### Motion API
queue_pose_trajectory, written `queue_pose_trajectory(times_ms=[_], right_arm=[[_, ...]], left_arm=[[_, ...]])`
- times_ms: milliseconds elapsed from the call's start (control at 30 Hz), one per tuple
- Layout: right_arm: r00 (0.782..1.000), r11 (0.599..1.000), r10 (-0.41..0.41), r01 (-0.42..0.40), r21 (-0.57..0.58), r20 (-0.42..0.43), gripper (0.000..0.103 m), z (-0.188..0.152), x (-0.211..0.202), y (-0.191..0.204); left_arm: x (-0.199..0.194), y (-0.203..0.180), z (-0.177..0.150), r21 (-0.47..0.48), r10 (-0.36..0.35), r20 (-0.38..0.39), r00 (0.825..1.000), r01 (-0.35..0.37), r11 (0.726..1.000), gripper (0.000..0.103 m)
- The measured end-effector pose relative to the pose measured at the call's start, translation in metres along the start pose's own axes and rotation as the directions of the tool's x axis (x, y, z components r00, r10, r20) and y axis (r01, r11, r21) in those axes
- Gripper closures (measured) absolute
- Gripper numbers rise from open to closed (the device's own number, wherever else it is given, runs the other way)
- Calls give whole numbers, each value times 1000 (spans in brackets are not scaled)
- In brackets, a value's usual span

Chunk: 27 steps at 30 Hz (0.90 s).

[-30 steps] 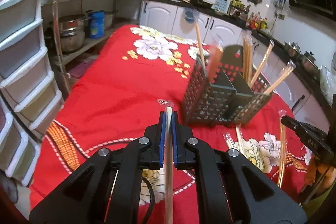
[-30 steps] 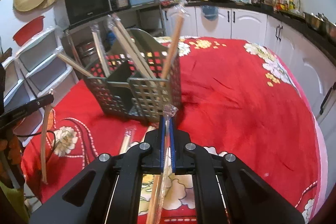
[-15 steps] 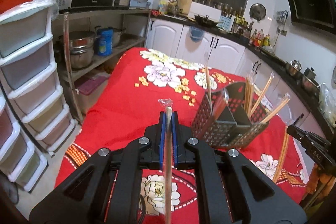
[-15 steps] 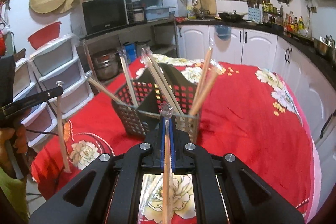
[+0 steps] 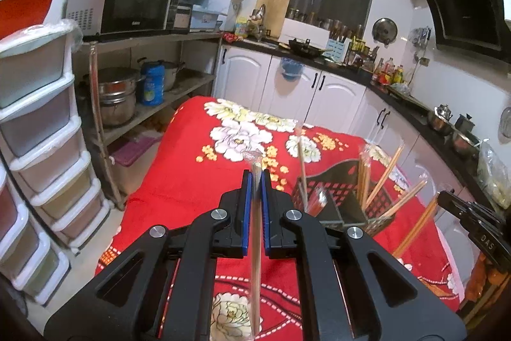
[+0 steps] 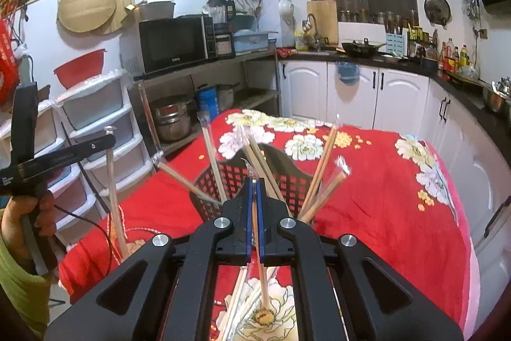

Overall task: Organize utensils
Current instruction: 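Lift the chopsticks with both tools and carry them over the caddy, then lower the chopsticks into the caddy with both tools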

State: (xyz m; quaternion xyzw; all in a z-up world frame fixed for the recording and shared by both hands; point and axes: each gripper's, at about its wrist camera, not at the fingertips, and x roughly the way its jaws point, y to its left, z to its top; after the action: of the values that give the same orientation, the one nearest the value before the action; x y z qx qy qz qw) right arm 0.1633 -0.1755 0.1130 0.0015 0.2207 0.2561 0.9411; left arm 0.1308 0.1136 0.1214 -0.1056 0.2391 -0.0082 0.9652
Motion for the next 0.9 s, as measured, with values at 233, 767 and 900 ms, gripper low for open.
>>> queue_pose_trajectory(times_ms=[233, 767, 900], right_arm=[[999, 1000, 3, -2, -12, 53, 100, 20, -11, 0], [988, 1000, -4, 5, -6, 154, 100, 60, -27, -8], [985, 1000, -7, 6, 2, 174, 100, 71, -26, -11]], left_arm=[[-7, -14, 19, 25, -29, 35, 999, 28, 999, 102], [-8, -42, 46, 22, -92, 107, 990, 90, 996, 102], [-10, -47, 54, 20, -111, 129, 985, 110, 994, 102]])
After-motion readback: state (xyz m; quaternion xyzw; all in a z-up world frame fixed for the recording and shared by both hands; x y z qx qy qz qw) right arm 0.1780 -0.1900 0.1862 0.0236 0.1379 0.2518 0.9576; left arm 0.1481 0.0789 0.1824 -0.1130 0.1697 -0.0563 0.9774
